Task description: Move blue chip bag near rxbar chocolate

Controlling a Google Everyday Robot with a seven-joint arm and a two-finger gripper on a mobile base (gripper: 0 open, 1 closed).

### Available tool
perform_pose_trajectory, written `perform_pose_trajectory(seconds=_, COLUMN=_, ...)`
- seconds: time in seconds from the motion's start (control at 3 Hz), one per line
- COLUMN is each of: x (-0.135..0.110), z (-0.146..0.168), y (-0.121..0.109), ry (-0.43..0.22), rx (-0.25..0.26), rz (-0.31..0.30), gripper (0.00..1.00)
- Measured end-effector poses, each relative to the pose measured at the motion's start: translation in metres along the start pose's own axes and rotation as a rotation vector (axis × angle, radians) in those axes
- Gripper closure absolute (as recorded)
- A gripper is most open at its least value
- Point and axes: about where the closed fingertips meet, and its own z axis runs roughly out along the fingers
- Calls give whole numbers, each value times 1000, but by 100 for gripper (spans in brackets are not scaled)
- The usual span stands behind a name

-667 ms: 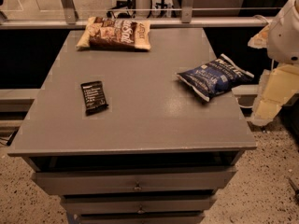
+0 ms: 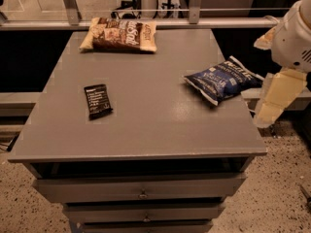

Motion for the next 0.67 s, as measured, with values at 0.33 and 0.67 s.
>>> perform_pose_trajectory(seconds=0.33, x=-12, z=64, y=-37, ry=-79, rx=31, rz=40, gripper=0)
perform_pose_trajectory(seconds=0.67, x=-24, z=112, y=-65, ry=-137, rx=40, rz=71, gripper=0)
